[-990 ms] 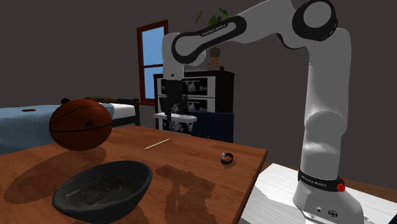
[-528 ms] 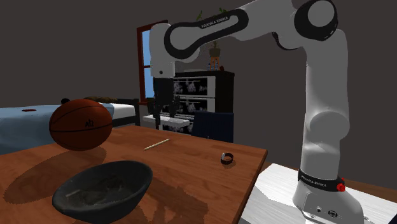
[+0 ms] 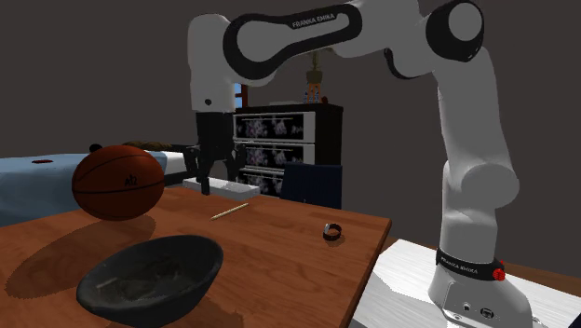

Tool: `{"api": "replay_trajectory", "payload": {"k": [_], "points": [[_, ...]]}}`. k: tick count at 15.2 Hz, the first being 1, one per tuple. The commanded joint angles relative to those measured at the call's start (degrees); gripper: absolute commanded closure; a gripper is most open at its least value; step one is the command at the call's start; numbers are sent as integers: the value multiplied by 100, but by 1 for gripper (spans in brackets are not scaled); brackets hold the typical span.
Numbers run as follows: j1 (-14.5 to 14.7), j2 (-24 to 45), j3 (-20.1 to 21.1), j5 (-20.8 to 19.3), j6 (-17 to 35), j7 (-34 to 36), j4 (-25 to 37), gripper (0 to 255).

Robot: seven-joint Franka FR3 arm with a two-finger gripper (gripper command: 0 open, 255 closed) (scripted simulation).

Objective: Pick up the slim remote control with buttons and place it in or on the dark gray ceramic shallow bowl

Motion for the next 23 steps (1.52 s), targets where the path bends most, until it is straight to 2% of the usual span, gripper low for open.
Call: {"api": "replay_trajectory", "payload": {"k": [1, 7, 12, 23], "points": [[205, 201, 94, -119, -82, 322, 238, 255], [939, 983, 268, -567, -412, 1204, 1184, 255], [1743, 1820, 285, -991, -848, 1850, 2328, 255], [1667, 1921, 224, -1078, -61, 1941, 1612, 255]]}}
